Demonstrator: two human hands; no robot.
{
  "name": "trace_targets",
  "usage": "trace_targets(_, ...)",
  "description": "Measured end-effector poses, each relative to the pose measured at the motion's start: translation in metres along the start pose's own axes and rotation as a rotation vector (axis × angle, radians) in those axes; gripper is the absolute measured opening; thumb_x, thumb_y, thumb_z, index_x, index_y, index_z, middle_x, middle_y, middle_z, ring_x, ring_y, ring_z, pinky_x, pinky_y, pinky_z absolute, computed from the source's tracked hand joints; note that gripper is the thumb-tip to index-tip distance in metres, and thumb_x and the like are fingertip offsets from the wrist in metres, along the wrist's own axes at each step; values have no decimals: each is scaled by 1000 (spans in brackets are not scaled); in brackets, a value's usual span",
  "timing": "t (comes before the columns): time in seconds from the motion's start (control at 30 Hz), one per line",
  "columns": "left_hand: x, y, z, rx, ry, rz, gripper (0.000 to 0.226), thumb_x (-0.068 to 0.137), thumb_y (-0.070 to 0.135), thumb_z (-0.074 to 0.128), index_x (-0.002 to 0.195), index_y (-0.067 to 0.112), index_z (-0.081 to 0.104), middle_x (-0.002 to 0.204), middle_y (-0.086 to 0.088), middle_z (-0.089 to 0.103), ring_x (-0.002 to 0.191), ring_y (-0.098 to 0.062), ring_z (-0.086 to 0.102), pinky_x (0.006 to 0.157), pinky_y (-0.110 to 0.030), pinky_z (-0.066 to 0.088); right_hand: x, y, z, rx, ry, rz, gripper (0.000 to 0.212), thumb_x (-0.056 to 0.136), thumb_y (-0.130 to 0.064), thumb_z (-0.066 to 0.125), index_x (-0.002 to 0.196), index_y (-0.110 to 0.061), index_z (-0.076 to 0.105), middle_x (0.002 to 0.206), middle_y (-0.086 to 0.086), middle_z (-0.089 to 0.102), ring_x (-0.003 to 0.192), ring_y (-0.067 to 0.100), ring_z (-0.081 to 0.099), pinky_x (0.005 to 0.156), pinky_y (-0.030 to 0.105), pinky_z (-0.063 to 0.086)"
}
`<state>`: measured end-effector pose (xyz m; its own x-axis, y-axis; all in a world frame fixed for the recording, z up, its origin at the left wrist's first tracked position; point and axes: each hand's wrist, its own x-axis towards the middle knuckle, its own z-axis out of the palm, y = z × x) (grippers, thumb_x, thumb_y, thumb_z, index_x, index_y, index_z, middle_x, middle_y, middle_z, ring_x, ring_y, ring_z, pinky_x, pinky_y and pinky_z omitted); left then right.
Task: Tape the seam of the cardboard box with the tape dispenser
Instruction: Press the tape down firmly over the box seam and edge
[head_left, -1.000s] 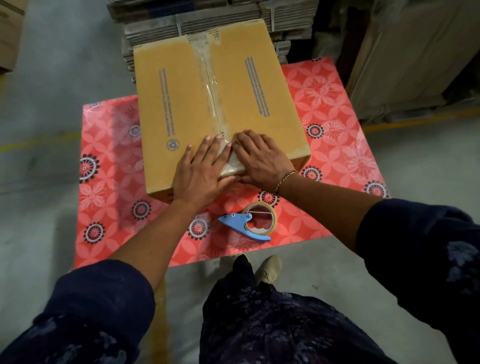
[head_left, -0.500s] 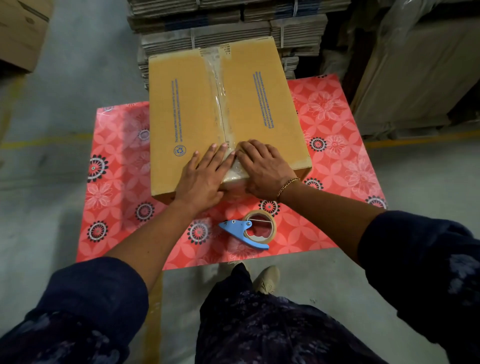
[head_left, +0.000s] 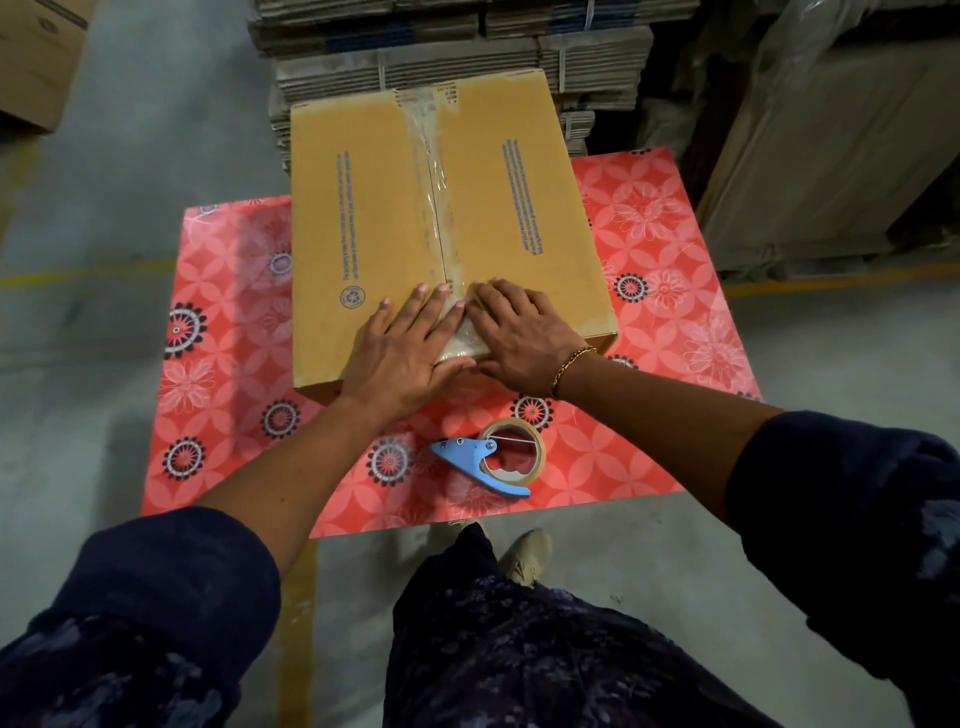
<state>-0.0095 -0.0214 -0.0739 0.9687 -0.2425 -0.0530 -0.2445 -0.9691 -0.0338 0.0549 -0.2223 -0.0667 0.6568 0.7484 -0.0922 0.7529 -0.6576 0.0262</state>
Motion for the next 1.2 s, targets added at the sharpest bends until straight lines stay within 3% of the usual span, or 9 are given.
trace_targets(0.1,-1,-3,0,40,-29,23,77,99,66,23,162,21,20,171,-6,19,157,-28,20,121,-58,26,-1,-1,-3,-9,-20,4,85,88,-57,53,151,-5,30,159,20,30,145,40,29,111,50,30)
trace_targets(0.23,0,-3,-4,25,-98,40,85,97,57,49,163,22,8,173,-6,5,160,-28,7,124,-59,18,-3,-3,-5,-19,-21,15,78,86,-48,50,149,-4,33,156,20,35,143,40,33,108,51,34)
trace_targets(0.37,1,-6,-5,10,-168,39,115,81,32,75,162,26,-6,173,-2,-10,160,-25,-6,126,-58,11,-4,-4,0,42,52,49,79,78,-52,50,143,-8,44,151,15,45,139,36,41,104,48,37)
trace_targets(0.47,0,-7,-4,-13,-166,24,117,77,53,72,162,28,-4,173,0,-9,160,-22,-5,126,-57,10,-2,-7,6,67,106,85,88,77,-74,50,138,-11,50,147,11,50,135,33,46,101,46,38)
trace_targets(0.53,-1,-3,-1,-37,-103,-8,106,80,73,56,163,30,5,174,1,0,160,-20,2,126,-57,13,0,-8,9,39,118,87,86,79,-73,49,138,-10,50,147,12,50,134,33,47,99,46,38)
trace_targets(0.6,-1,3,3,-43,-5,-57,96,84,80,41,162,29,19,173,1,14,159,-20,14,125,-55,18,1,-6,12,20,107,84,86,80,-71,51,140,-10,47,149,13,48,136,34,44,100,46,37)
trace_targets(0.77,0,5,10,28,61,-50,82,92,69,33,160,25,26,169,-4,28,155,-25,27,120,-55,28,2,-4,16,-8,85,67,85,80,-66,55,143,-10,42,152,14,44,138,35,41,102,47,35)
trace_targets(1.0,1,-1,9,119,-30,-8,102,83,57,67,162,22,14,172,-5,16,158,-27,19,120,-58,28,0,-4,6,-19,44,46,80,82,-56,47,146,-9,38,154,16,40,140,37,38,105,48,35)
trace_targets(1.2,0,0,4,121,-107,-7,112,81,44,76,163,22,3,173,-4,6,159,-28,10,123,-58,23,-2,-4,1,-15,17,28,77,79,-39,62,145,-7,40,153,17,41,139,38,39,104,48,37)
